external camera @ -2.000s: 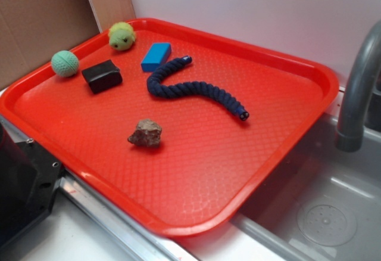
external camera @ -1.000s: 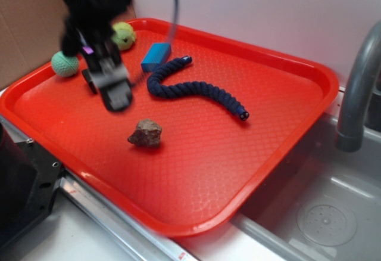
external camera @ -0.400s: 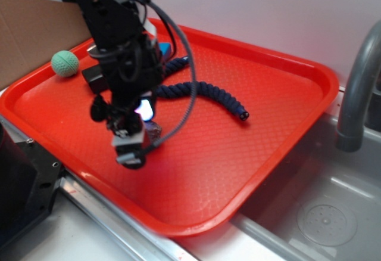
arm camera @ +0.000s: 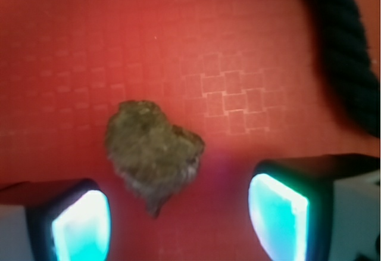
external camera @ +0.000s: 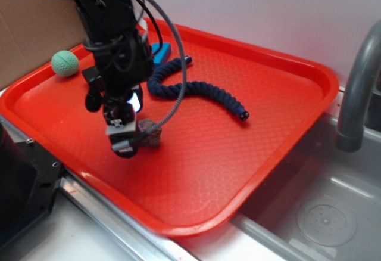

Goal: Grab the rock.

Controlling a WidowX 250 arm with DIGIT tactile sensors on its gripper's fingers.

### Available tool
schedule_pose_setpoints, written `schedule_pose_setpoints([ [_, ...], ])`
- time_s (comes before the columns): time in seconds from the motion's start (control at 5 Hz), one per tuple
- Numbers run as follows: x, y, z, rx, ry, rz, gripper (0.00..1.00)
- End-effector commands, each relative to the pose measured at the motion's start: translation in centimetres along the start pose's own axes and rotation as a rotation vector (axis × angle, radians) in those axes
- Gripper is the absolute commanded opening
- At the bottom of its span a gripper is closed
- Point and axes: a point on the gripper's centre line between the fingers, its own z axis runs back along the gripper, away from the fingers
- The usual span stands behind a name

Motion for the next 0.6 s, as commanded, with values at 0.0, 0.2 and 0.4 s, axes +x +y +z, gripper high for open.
schedule_pose_setpoints([
  [0.0,0.4,-3.6,-0.7,0.046,-0.034,-0.066,0.65],
  [0.2,0.3,-3.3,-1.1,0.029,-0.043,-0.030,0.00],
  [0.4,0.3,-2.7,-1.7,0.015,-0.033,-0.019,0.00],
])
